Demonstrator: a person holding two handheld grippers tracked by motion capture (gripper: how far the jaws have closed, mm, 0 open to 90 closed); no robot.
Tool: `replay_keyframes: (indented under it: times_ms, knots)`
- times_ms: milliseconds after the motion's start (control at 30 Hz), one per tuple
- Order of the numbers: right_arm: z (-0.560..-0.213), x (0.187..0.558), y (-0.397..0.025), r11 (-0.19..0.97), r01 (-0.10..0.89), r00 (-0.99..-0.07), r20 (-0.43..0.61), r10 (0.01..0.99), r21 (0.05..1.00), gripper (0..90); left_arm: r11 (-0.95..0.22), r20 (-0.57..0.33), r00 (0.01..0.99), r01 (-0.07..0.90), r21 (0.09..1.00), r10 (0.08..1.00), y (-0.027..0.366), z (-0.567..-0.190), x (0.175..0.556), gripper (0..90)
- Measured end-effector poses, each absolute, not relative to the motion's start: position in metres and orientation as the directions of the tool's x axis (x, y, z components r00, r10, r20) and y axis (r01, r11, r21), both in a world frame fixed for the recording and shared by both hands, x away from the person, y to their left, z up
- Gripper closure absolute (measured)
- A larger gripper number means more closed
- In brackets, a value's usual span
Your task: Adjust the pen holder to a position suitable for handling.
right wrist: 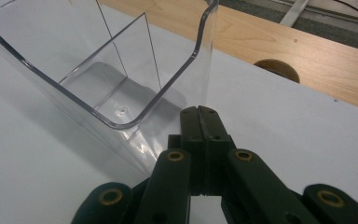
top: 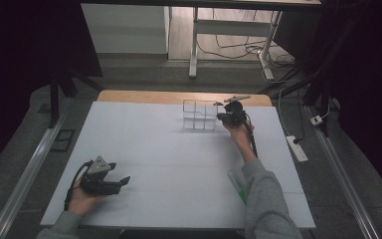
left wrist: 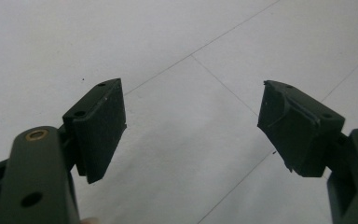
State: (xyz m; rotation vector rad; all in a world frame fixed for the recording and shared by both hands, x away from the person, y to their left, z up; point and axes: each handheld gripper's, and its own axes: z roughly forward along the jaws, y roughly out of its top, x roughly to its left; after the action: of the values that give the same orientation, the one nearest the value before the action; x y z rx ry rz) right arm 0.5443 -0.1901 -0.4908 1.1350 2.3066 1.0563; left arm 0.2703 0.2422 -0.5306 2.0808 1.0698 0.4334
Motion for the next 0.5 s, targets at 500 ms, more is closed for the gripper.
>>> replay_keyframes:
  times_ms: [500]
  knots:
    - [-0.492,0.544,-0.166,0.418,0.512,-0.640,0.008,0.769,0.750,89.3,-0.375,-0.035,0.593,0.552,0.745,0.804,0.243,-0.531,0.271,23.0]
